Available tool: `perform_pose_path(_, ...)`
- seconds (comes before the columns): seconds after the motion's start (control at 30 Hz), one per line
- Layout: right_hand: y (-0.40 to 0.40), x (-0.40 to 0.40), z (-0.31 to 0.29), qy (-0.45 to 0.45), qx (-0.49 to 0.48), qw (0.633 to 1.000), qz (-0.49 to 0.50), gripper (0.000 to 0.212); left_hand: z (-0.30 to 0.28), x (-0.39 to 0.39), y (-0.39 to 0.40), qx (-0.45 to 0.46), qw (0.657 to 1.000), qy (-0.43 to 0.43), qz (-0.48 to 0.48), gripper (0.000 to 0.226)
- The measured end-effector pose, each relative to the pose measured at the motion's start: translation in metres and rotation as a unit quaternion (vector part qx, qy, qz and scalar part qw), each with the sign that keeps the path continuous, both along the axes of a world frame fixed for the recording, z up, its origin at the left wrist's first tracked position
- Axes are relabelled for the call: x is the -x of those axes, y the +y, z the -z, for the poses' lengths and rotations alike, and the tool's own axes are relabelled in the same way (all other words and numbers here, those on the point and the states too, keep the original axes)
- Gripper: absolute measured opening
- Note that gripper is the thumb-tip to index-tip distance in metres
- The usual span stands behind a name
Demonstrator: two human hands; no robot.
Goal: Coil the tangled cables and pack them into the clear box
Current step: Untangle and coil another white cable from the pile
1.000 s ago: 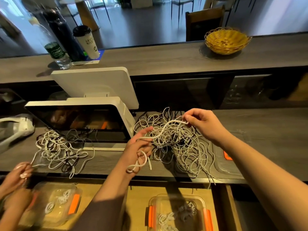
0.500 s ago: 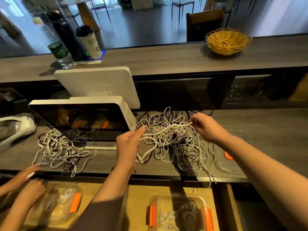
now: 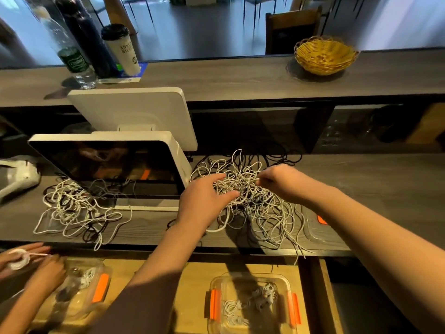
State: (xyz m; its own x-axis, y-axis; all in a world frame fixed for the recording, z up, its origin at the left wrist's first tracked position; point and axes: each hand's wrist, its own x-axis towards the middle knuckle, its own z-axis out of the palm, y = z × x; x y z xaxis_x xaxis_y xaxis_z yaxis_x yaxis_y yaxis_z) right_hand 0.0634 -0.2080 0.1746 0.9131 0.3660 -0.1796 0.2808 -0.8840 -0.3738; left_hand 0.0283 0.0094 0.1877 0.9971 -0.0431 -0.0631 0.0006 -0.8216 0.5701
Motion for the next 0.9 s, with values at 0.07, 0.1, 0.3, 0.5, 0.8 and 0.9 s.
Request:
perform_pose_path(0.07, 0.008, 0.005, -0.007, -0.015, -0.032, 0.999, -0.021, 0.026, 0.003, 0.002, -0.01, -0.012, 0.999, 0.019, 0.037, 0.059)
perform_pose_path(0.1, 0.01, 0.007, -0.012, -0.02, -0.052, 0.998, -0.035, 0.025, 0.004, 0.002, -0.014, -0.004, 0.998, 0.03, 0.049, 0.053)
perform_pose_path(0.3, 0.021, 0.01, -0.029, -0.04, -0.142, 0.988, -0.041, 0.018, 0.014, 0.0, -0.018, 0.108, 0.991, 0.063, 0.039, 0.016)
perform_pose_path(0.5, 0.026, 0.007, -0.03, 0.029, -0.186, 0.982, -0.033, 0.013, 0.012, -0.009, -0.017, 0.104, 0.995, 0.013, -0.001, 0.044)
perform_pose_path(0.8, 0.019, -0.004, -0.021, -0.036, -0.159, 0.983, 0.08, 0.025, 0.016, -0.012, -0.011, 0.148, 0.989, 0.012, -0.016, 0.03)
perform_pose_path(0.9, 0.017, 0.004, -0.014, 0.002, -0.151, 0.981, 0.12, 0.054, 0.012, -0.003, -0.014, 0.164, 0.986, 0.012, -0.015, 0.021)
